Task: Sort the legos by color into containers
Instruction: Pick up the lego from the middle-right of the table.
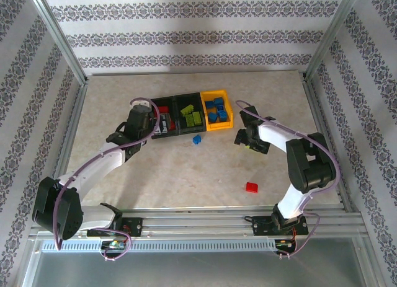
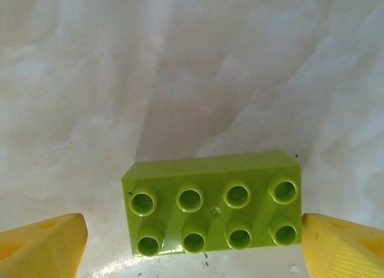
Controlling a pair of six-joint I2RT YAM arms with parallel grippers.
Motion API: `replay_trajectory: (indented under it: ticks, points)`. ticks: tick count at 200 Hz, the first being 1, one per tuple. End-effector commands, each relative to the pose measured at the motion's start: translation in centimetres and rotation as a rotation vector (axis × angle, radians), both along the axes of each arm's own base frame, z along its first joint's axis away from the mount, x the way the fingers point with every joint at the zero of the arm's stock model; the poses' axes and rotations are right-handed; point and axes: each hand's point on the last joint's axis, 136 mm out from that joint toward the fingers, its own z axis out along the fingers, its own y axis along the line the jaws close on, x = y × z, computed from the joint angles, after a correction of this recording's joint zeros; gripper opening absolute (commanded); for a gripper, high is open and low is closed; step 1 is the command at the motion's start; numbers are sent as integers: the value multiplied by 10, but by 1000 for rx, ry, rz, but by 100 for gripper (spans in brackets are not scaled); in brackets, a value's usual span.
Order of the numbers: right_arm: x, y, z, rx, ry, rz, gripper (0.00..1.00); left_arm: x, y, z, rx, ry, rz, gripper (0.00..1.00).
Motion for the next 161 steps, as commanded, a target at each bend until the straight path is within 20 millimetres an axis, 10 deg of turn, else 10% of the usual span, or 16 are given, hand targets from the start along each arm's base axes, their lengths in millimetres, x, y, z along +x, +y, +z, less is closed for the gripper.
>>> replay_trajectory:
  ticks: [1, 161]
  points:
    - [6, -1, -2, 8, 17, 13, 91, -6, 7, 3, -37, 1, 20, 100]
    - [16, 8, -9, 29, 105, 91, 90, -29, 19, -35, -41, 105, 54, 99]
